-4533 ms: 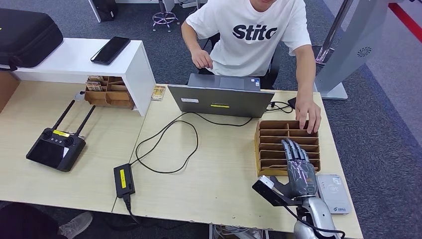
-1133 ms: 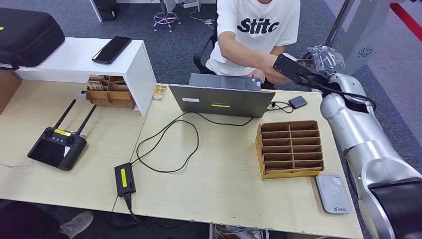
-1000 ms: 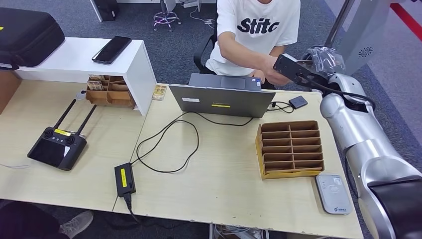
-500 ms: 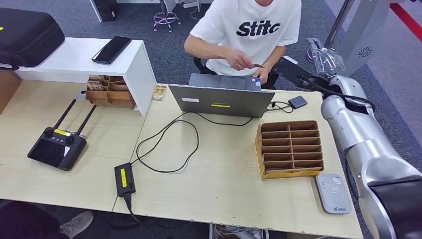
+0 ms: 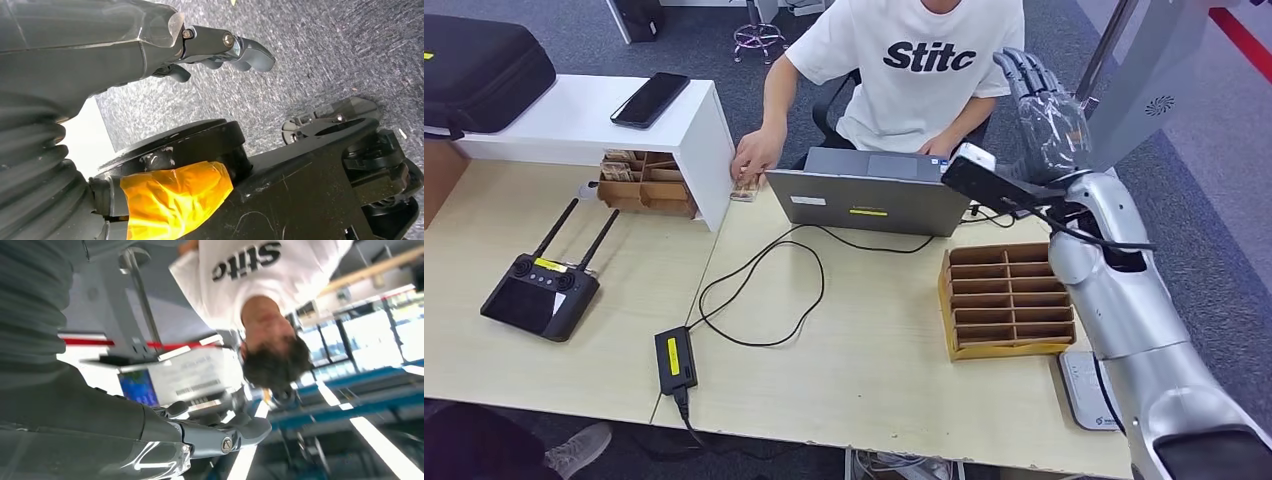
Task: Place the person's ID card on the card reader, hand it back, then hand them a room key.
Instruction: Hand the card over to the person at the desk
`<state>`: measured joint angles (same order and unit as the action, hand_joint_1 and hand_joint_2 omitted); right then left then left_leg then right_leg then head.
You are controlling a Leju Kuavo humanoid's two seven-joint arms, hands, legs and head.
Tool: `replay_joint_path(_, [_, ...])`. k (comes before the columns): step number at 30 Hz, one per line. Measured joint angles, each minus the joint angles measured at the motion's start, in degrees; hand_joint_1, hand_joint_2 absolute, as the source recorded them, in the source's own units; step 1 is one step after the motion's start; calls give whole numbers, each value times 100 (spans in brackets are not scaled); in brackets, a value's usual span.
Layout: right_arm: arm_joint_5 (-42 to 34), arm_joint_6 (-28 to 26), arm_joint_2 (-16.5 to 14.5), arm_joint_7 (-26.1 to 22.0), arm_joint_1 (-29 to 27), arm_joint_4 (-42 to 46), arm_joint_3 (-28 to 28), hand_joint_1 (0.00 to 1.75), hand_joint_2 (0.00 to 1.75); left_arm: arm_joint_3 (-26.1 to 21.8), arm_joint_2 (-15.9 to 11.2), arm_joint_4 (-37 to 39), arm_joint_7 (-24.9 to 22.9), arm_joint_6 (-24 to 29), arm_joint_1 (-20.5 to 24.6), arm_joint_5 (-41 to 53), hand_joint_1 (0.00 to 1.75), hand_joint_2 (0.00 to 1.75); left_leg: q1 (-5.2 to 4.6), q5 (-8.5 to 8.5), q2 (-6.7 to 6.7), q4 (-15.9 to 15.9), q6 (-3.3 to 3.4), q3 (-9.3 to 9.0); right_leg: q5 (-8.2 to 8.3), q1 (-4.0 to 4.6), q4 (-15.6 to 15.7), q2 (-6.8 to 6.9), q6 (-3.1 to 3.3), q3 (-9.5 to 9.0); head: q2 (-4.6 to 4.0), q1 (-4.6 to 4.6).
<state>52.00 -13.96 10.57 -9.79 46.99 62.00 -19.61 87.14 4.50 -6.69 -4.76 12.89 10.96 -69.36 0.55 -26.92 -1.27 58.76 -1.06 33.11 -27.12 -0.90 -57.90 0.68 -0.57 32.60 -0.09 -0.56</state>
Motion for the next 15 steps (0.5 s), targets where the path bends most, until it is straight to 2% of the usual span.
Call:
replay_joint_path(2, [262, -381, 314, -47, -730, 932, -11, 0, 175, -14, 7, 0, 63, 16, -25, -116, 0, 175, 4, -6, -15, 0, 8, -2, -6, 1, 8, 15, -7, -11, 0, 0])
replay_joint_path(5, [689, -1209, 775, -115, -2188, 2300, 175, 0, 175, -49, 25, 0, 114, 73, -58, -249, 0, 175, 7, -21, -42, 1, 23, 1, -22, -1, 16, 44, -20, -25, 0, 1])
replay_joint_path(8, [1065, -2069, 952, -232, -3788, 3437, 604, 0, 175, -98, 41, 0, 110, 149, -74, -318, 0, 175, 4, -43, -51, 0, 29, 3, -41, -3, 18, 56, -22, -34, 0, 0])
replay_joint_path(11, [1082, -2506, 834, -443, -5089, 4327, 1100, 0, 175, -124, 49, 0, 96, 198, -78, -346, 0, 175, 1, -59, -43, -2, 23, 1, -53, -2, 17, 48, -13, -35, 0, 0])
replay_joint_path(15, [124, -2604, 244, -1163, -6154, 5176, 1755, 0, 175, -149, 71, 1, 106, 283, -90, -449, 0, 175, -1, -68, -33, -6, 14, -11, -64, -1, 16, 36, -5, -35, 0, -1])
